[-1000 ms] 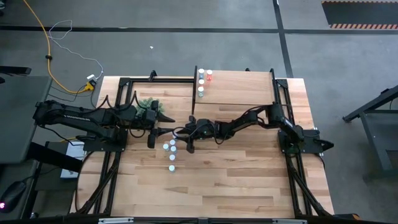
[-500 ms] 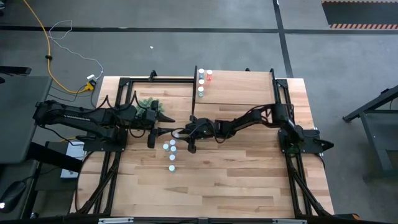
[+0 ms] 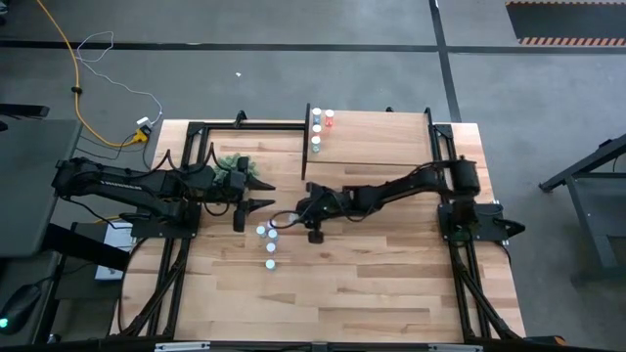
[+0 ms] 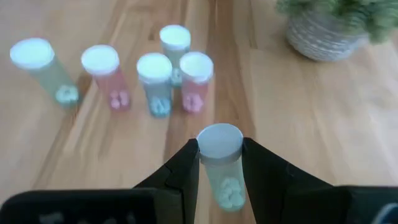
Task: Pick and place medicine bottles onto shelf by color
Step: Put the transparent green medicine bottle on the shelf
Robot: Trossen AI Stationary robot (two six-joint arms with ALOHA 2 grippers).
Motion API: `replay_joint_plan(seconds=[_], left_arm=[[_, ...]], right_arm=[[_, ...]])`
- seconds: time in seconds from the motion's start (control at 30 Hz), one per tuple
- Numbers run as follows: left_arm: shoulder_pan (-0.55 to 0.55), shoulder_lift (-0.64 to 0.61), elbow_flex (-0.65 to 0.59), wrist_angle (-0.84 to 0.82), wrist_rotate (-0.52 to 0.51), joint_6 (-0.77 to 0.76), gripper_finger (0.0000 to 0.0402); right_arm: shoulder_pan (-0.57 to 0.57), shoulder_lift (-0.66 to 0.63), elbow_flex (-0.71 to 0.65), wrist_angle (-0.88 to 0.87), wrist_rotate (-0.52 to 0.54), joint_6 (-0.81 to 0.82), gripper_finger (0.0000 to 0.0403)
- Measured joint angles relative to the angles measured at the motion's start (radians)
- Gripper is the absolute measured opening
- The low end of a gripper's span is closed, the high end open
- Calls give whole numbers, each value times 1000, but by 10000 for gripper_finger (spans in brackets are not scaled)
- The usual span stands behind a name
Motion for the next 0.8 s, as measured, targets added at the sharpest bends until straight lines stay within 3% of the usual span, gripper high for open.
replay_joint_plan(seconds=[0.33, 0.8], left_arm=[[0, 0, 0, 0, -18, 0, 161], [0, 0, 0, -11, -17, 0, 161]], right_arm=[[28, -166, 0, -313, 47, 12, 97], [103, -217, 0, -569, 189, 81, 97]])
